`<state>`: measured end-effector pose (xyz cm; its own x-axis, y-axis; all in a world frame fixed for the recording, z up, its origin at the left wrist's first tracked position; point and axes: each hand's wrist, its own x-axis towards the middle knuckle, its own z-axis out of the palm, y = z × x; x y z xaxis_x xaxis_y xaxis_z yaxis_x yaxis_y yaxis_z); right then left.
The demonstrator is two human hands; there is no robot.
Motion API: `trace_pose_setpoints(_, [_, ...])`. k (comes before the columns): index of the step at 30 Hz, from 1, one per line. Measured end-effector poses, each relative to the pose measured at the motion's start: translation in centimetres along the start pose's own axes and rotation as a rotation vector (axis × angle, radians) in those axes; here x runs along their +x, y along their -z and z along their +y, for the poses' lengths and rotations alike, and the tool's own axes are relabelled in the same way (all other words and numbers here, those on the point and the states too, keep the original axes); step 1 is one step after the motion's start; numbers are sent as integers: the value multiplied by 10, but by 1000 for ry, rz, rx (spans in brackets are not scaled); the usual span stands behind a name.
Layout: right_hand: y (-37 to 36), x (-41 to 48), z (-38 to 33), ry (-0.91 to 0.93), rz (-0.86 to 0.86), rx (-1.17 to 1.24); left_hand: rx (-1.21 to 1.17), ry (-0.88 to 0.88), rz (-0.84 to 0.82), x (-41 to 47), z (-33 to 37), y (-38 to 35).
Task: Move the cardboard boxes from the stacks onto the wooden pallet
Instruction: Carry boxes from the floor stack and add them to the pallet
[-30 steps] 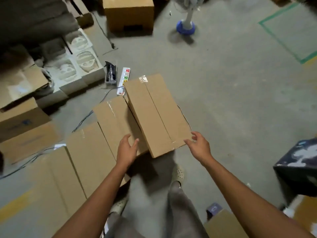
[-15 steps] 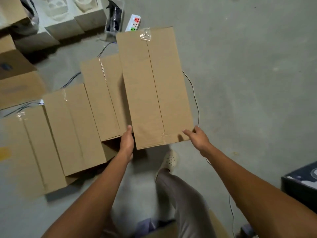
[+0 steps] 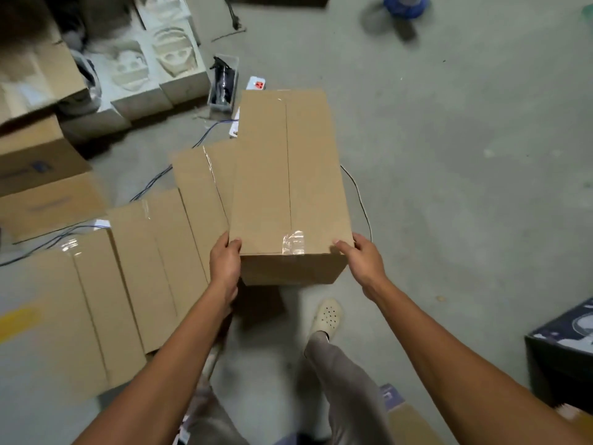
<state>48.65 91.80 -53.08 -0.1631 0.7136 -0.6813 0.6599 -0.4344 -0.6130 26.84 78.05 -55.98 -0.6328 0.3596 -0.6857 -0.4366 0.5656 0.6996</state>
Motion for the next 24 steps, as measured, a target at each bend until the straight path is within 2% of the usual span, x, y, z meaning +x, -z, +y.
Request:
trace_pose_setpoints(5, [-25, -60, -41, 179, 113, 64, -57, -254, -83, -34, 70, 63])
trace_pose_setpoints(9, [-45, -128, -77, 264, 192, 143, 64, -489, -218, -62, 113, 129])
trace_pose_setpoints(13, [-66, -202, -104, 313, 312, 252, 163, -632, -319, -91, 150, 192])
trace_pose_setpoints(16, [-83, -259, -112, 332, 390, 329, 230, -682, -428, -120, 169, 232])
trace_pose_setpoints(20, [-105, -334, -109, 354, 466, 413, 190, -654, -603, -169, 182, 271])
trace_pose_setpoints(24, [-112, -401, -104, 367, 544, 452, 177, -673, -703, -220, 187, 302])
